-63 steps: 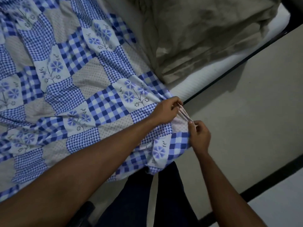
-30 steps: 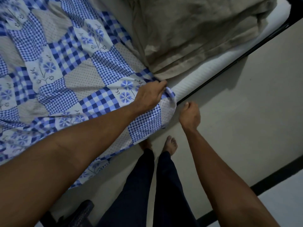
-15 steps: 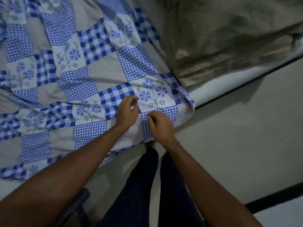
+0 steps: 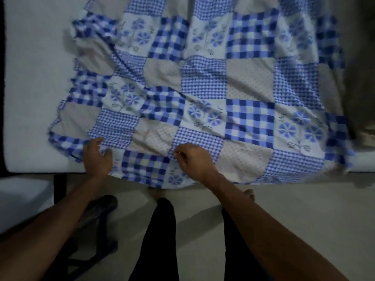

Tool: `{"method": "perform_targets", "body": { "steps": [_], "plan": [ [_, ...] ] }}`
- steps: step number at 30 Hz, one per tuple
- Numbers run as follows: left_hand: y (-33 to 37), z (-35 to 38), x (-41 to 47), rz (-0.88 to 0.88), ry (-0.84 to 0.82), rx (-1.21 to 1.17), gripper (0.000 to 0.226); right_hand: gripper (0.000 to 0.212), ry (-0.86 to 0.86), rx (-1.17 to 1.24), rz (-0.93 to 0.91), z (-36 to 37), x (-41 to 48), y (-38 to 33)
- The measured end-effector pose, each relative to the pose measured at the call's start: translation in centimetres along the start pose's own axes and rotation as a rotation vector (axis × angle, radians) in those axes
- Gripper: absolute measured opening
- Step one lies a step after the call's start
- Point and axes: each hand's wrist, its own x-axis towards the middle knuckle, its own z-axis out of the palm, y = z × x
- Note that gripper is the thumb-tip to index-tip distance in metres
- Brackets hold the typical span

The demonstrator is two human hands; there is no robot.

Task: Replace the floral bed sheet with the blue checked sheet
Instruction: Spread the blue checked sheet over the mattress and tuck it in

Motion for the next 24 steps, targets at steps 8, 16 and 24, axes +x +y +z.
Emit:
{"method": "perform_targets", "body": {
  "steps": [8, 16, 24],
  "plan": [
    [-16.7, -5.0, 12.7, -0.344, -0.105, -0.129, 0.079, 0.028, -0.084, -0.044, -0.145, 15.8, 13.9, -11.8],
    [-14.7, -6.0, 20.5, -0.487, -0.268, -0.496, 0.036, 0.076, -0.279, -0.282, -0.184, 25.0, 28.3, -18.4],
    [-17.4, -9.6, 21.3, -0.716, -0.305, -1.239, 0.024, 0.097, -0.569, -0.457, -0.204, 27.3, 34.2, -22.4]
  ]
}}
